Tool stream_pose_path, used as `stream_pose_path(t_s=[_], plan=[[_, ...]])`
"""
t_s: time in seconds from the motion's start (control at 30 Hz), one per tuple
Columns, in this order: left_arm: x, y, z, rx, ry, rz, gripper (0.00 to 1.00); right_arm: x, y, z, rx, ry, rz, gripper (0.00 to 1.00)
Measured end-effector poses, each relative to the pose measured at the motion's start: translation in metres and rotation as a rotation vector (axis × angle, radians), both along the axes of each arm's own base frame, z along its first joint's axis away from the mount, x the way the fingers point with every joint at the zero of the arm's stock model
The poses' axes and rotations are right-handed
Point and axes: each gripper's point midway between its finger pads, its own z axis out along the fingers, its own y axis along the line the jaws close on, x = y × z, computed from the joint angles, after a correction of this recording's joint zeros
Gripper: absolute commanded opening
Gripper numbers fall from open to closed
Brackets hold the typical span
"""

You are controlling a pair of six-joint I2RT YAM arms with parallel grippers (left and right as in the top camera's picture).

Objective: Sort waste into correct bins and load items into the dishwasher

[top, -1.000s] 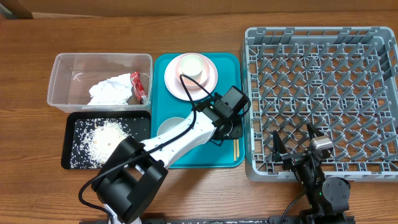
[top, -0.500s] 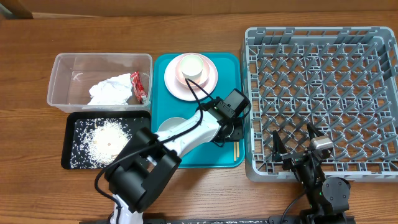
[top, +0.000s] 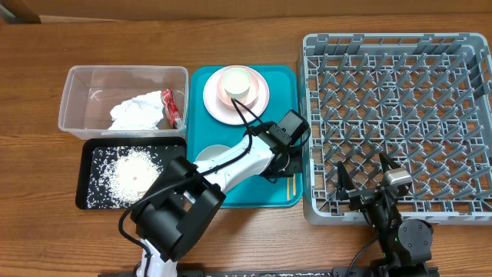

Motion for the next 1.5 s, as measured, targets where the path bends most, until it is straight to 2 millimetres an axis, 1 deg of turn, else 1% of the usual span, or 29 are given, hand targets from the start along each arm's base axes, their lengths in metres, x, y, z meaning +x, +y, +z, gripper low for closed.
stream_pose_path(t_s=[0.2,0.4,0.53,0.77,0.8,0.83,0.87,0.97,1.0,1.17,1.33,1.4,1.47,1.5], plan=[[-0.001,0.01,-0.001,0.054,0.002,0.009,0.07,0.0,0.0,0.0,0.0,0.0,0.0,1.0],[-0.002,0.022,-0.001,0.11,0.008,0.019,0.04,0.0,0.0,0.0,0.0,0.0,0.0,1.0],[-0.001,0.031,-0.001,0.13,0.019,0.036,0.04,0.0,0.0,0.0,0.0,0.0,0.0,1.0],[0.0,0.033,0.0,0.136,0.023,0.038,0.04,0.0,0.0,0.0,0.0,0.0,-0.001,1.0],[0.0,0.034,0.0,0.139,0.02,0.033,0.09,0.0,0.0,0.0,0.0,0.0,0.0,1.0],[0.001,0.034,0.0,0.142,0.018,0.029,0.19,0.0,0.0,0.0,0.0,0.0,0.0,1.0],[0.001,0.035,0.0,0.147,0.015,0.02,0.24,0.0,0.0,0.0,0.0,0.0,0.0,1.0],[0.001,0.039,-0.001,0.163,0.014,0.021,0.35,0.0,0.0,0.0,0.0,-0.001,0.0,1.0],[0.001,0.039,-0.001,0.163,0.012,0.019,0.37,0.0,0.0,0.0,0.0,-0.001,-0.001,1.0],[0.0,0.042,0.0,0.181,0.013,0.008,0.41,0.0,0.0,0.0,0.0,0.0,0.0,1.0],[-0.002,0.055,0.003,0.23,0.04,0.011,0.41,0.0,0.0,0.0,0.0,0.0,0.0,1.0],[0.001,0.061,0.008,0.249,0.048,0.018,0.42,0.0,0.0,0.0,0.0,0.0,0.0,1.0],[0.009,0.062,0.019,0.251,0.039,0.017,0.42,0.0,0.0,0.0,0.0,0.0,0.0,1.0],[0.014,0.062,0.028,0.247,0.029,0.02,0.42,0.0,0.0,0.0,0.001,0.0,0.0,1.0]])
